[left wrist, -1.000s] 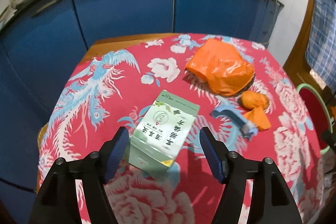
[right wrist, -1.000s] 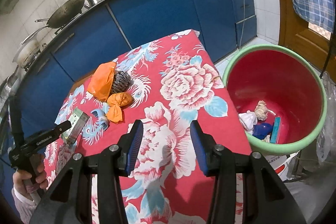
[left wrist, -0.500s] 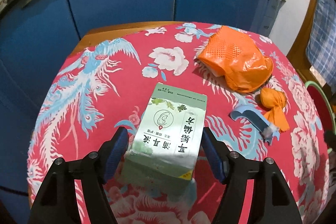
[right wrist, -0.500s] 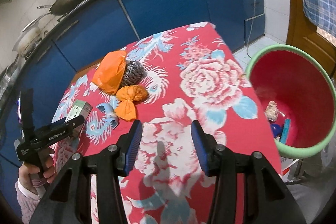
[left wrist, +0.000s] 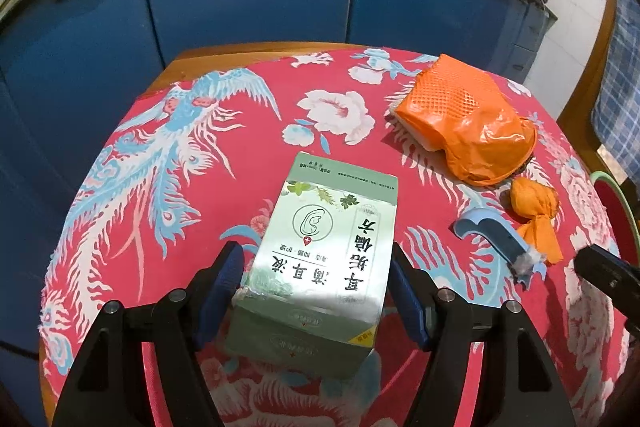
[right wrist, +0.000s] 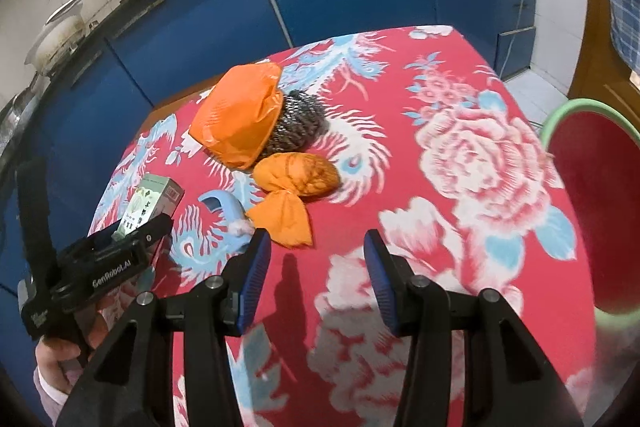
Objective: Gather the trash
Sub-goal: 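Grasp the green printed box with the left gripper, then grasp the orange knotted bag with the right gripper while the left gripper holds the box, then carry the green box and orange knotted bag over the red bucket, then open both grippers to drop the box and bag into the bucket, then move the left gripper to the orange mesh bag and grasp it, then grasp the blue plastic piece with the right gripper while the left gripper holds the mesh bag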
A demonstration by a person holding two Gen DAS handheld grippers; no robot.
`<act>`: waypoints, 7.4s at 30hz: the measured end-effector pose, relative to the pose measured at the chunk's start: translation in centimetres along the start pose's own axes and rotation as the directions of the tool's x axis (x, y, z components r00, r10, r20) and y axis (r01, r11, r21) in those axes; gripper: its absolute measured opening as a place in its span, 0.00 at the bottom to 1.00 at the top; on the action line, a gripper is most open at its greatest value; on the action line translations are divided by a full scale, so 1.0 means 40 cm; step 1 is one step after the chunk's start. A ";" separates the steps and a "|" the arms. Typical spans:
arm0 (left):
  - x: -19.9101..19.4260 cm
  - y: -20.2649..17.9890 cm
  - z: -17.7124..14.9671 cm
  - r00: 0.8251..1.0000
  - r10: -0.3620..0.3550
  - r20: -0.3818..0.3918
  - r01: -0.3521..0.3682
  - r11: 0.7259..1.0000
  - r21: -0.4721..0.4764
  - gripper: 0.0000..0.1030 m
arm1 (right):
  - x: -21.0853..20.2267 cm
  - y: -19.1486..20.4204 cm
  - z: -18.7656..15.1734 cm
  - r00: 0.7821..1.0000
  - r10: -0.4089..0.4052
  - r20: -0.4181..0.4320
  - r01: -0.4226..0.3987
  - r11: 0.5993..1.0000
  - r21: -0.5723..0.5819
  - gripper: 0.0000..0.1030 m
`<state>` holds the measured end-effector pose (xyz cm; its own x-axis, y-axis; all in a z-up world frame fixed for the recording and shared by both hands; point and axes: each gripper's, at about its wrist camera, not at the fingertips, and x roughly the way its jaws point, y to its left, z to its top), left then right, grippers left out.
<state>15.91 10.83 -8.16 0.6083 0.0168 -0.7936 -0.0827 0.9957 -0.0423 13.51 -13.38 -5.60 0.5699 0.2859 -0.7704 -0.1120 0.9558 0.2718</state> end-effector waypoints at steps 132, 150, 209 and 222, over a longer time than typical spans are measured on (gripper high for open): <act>-0.133 -0.781 -0.020 0.937 -0.347 -0.046 0.338 0.861 0.381 0.62 | -0.310 -0.633 -0.150 0.962 -0.175 0.209 0.045 0.858 0.512 0.42; -0.117 -0.480 0.125 0.985 -0.149 0.085 0.129 0.970 0.205 0.62 | -0.309 -0.507 -0.088 0.968 -0.124 0.220 0.020 0.905 0.426 0.45; -0.128 0.010 0.082 0.985 -0.115 0.132 0.139 0.973 -0.186 0.13 | -0.094 -0.068 0.016 0.998 0.040 0.055 -0.043 0.998 0.050 0.49; -0.123 0.081 -0.002 0.995 -0.062 0.082 0.080 0.969 -0.235 0.13 | 0.036 0.109 0.008 0.996 0.075 -0.053 -0.081 0.989 -0.124 0.49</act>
<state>12.59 13.96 -4.42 0.6751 -0.0375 -0.7368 -0.2167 0.9446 -0.2466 14.08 -8.81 -5.33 0.5162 0.3602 -0.7771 -0.2581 0.9305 0.2598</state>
